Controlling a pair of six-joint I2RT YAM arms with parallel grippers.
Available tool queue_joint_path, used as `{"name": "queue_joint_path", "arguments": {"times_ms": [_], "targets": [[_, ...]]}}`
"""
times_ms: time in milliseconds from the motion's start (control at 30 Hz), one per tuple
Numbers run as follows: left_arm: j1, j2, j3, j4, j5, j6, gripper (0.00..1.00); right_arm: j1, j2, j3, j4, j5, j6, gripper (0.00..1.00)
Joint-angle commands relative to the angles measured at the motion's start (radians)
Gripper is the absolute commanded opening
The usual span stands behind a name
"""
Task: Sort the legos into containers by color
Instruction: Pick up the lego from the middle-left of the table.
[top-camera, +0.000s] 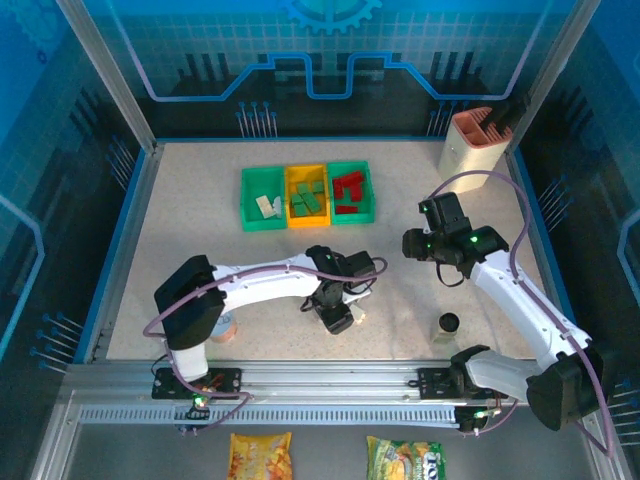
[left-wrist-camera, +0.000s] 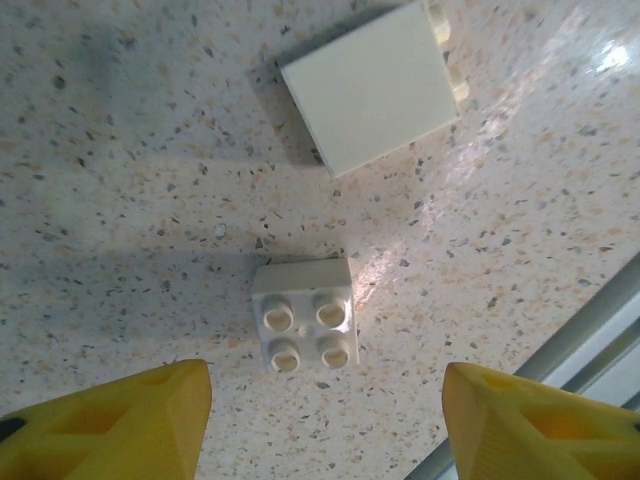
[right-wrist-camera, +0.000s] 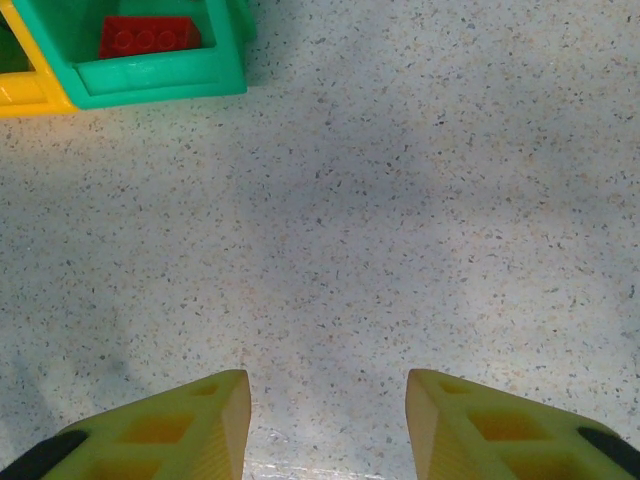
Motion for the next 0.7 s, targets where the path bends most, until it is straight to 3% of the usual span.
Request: {"name": "queue_joint_path", "arguments": {"times_ms": [0,667], "targets": [[-0.006,0.044,0.013,-0.045,-0.002,0.010,0.64,0.011,-0.022,-0.003,-0.029,0.016,-0.002,0.46],[-0.007,0.110,-0.014,-0.023,-0.004,-0.044,0.54,0.012,-0.018,0.019,-0.048,0.013,-0.007,0.46]]}}
